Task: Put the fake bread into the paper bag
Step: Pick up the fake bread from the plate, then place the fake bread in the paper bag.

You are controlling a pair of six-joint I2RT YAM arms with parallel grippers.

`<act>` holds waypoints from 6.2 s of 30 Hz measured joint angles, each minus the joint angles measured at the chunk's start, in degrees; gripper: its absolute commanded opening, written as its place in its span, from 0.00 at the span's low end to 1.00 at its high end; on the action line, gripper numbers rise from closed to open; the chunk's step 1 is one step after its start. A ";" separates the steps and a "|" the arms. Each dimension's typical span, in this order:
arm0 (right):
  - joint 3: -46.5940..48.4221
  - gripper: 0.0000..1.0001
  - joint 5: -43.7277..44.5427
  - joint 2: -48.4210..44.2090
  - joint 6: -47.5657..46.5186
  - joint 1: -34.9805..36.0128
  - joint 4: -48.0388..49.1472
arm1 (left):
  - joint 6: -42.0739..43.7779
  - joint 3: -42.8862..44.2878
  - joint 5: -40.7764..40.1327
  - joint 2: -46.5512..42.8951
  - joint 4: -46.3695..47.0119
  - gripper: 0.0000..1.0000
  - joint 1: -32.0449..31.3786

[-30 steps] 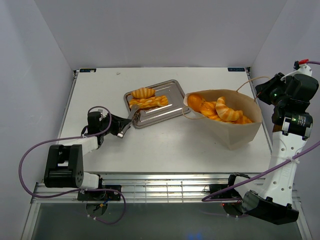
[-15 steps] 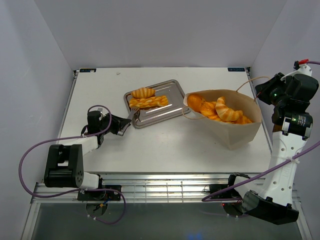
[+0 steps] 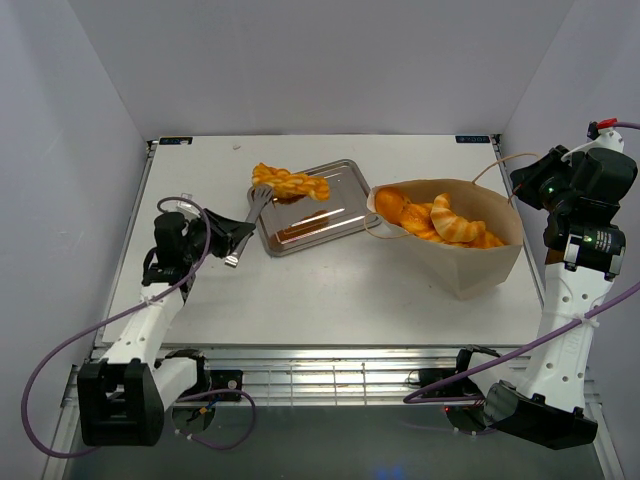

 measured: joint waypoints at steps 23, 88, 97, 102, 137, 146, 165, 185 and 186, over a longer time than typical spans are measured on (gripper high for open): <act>0.02 0.08 0.46 0.00 0.02 0.00 -0.04 | 2.69 26.49 16.11 -9.73 -6.54 0.00 -7.32; 4.61 0.08 -3.52 0.28 4.79 -0.09 -4.79 | 28.37 25.07 -41.97 9.60 9.51 0.00 -69.85; 4.61 0.08 -3.15 0.28 4.79 -0.11 -4.81 | 31.89 20.65 -42.91 17.73 22.53 0.00 -71.38; 4.61 0.08 -3.02 0.28 4.70 -0.11 -4.83 | 35.74 19.74 -43.36 17.42 25.97 0.00 -71.91; 4.61 0.08 -3.41 0.31 4.50 -0.11 -4.74 | 80.74 17.05 -27.04 8.37 15.26 0.00 -68.28; 4.61 0.08 -3.43 0.48 4.52 -0.09 -4.85 | 82.68 17.35 -26.36 8.76 10.40 0.00 -68.02; 5.81 0.08 -4.31 0.81 4.55 -0.09 -5.07 | 80.91 16.94 -41.94 10.56 11.87 0.00 -63.89; 6.01 0.08 -4.26 0.92 4.42 -0.09 -5.11 | 77.70 20.72 -33.73 17.38 6.32 0.35 -63.56; 6.01 0.08 -4.26 0.92 4.39 -0.09 -5.11 | 77.57 20.81 -33.20 17.38 6.05 0.36 -63.41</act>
